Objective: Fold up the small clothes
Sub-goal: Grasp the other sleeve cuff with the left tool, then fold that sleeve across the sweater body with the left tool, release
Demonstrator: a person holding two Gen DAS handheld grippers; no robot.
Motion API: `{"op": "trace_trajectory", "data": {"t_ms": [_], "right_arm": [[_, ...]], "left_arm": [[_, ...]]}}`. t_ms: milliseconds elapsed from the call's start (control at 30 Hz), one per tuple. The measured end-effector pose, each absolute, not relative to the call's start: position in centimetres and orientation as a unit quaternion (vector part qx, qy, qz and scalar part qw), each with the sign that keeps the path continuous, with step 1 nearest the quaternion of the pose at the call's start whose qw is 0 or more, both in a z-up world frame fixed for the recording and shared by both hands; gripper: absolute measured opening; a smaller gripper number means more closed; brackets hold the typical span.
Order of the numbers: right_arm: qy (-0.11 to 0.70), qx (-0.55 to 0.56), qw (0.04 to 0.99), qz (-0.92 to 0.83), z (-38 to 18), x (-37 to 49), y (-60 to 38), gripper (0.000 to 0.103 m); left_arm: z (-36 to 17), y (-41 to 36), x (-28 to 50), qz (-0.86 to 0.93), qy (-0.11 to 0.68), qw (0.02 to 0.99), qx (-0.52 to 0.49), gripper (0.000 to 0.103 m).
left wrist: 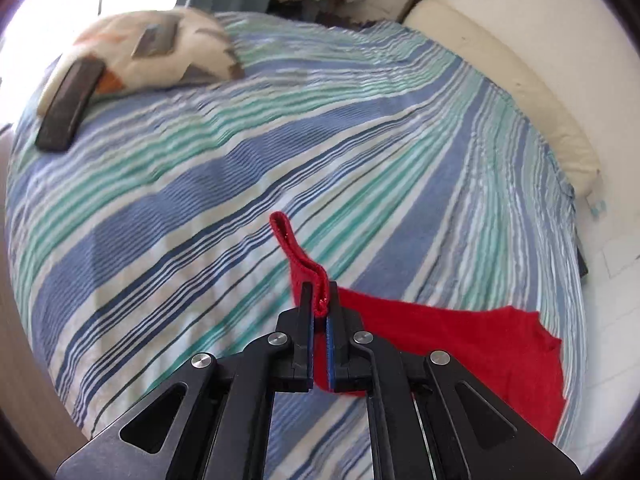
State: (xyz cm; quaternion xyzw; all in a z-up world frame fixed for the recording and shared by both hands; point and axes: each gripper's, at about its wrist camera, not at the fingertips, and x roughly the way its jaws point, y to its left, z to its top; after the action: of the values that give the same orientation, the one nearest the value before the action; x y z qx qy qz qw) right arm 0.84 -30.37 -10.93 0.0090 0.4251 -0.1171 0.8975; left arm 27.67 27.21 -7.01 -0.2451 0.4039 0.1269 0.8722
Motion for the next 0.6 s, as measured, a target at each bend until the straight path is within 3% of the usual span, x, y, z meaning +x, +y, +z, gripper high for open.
{"op": "trace_trajectory", "data": {"t_ms": [200,333,367,433,467,500,600], "right_arm": [[0.430,0.029,0.897,-0.101,-11.3,1.0,-30.7,0.068],[0.421,0.043,0.900,-0.101,-10.9,0.6,-31.1,0.068],[0.421,0.048,0.900,-0.103,-10.9,0.5,-31.3,0.068],[0.422,0.058,0.898,-0.106,-10.9,0.5,-31.8,0.068],[0.424,0.063,0.897,-0.108,-11.0,0.5,-32.1,0.068],[0.424,0.070,0.896,-0.109,-11.1,0.5,-32.4,0.068],[0.425,0.086,0.895,-0.110,-11.2,0.4,-33.0,0.068]], "left_arm": [[4.7,8.2,31.7,-0.027,0.338,0.935,-0.107,0.003],[5.4,-5.2,32.8,-0.120,0.317,0.939,-0.052,0.004],[4.7,-8.2,32.7,-0.142,0.318,0.937,-0.041,0.007],[2.1,-13.6,32.0,-0.164,0.336,0.928,0.007,0.036],[0.3,-15.5,31.5,-0.160,0.357,0.920,0.033,0.074],[-1.3,-16.5,30.6,-0.157,0.367,0.915,0.049,0.079],[-5.5,-15.5,26.7,-0.188,0.397,0.896,0.061,0.072]]}}
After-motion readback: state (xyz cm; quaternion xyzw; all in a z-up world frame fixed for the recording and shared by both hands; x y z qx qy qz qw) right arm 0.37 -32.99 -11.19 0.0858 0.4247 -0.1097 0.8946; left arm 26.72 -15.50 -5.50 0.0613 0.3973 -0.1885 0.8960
